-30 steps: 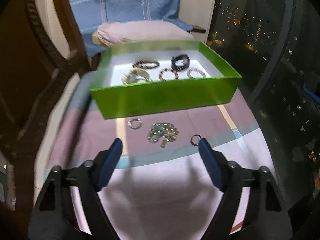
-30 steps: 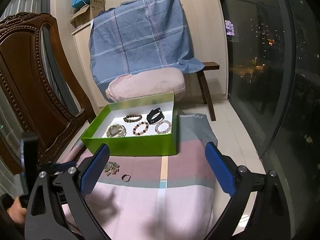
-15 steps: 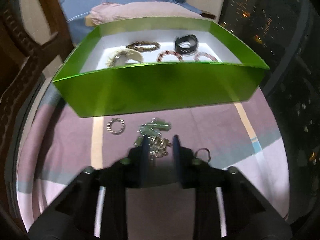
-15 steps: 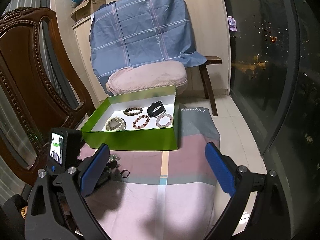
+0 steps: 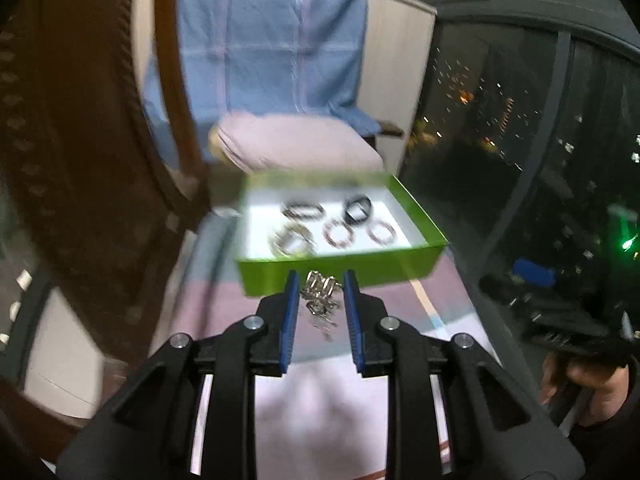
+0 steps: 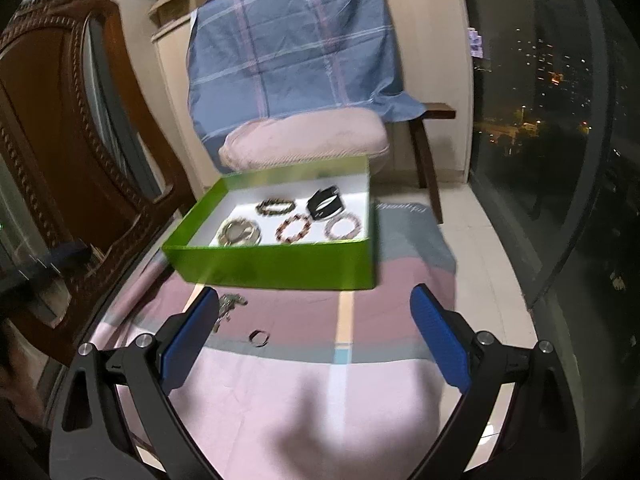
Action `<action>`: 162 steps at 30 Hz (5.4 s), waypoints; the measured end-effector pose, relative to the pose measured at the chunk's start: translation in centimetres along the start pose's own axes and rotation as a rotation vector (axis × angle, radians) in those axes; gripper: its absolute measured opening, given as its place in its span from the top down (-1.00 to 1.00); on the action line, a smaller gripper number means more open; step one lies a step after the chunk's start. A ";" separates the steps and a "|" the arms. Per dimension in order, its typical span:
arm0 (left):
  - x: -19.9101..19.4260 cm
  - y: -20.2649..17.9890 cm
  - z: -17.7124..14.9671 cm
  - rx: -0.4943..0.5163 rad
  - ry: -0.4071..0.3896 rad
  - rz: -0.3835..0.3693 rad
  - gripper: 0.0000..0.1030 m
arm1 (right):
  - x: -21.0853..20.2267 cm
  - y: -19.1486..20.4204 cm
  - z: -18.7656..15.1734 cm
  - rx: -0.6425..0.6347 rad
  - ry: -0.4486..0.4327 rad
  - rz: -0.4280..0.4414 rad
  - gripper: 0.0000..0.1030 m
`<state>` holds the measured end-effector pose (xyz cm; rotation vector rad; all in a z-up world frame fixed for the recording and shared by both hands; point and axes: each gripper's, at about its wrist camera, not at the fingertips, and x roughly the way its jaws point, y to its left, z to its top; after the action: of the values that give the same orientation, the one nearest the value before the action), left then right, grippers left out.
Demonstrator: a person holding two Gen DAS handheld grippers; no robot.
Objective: Organize jewelry
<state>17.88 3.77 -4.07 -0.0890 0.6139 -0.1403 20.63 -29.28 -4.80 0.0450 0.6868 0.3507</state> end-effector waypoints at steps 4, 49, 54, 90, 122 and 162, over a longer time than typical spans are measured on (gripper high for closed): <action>0.0 1.2 0.0 -0.003 -0.008 0.035 0.57 | 3.0 2.9 -0.6 -0.055 0.058 -0.004 -0.83; 1.3 0.1 -0.3 -0.049 0.089 -0.047 0.56 | -5.9 1.2 1.3 -0.090 -0.060 0.079 0.88; 2.4 -1.9 -0.4 -0.030 0.095 -0.042 0.56 | -6.0 0.0 1.2 -0.074 -0.054 0.070 0.88; 3.6 -3.0 -1.0 0.002 0.132 -0.028 0.56 | -5.0 0.0 0.5 -0.083 -0.022 0.070 0.88; 3.9 -3.0 -1.0 0.005 0.138 -0.030 0.56 | -3.8 0.6 0.2 -0.097 0.006 0.069 0.88; 6.0 -0.6 -1.1 -0.066 0.183 -0.022 0.56 | -3.1 -0.5 2.0 0.040 -0.067 -0.001 -0.43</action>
<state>22.06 2.17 -8.29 -0.1481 0.8004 -0.1508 19.84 -30.67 -1.49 0.0940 0.6278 0.3329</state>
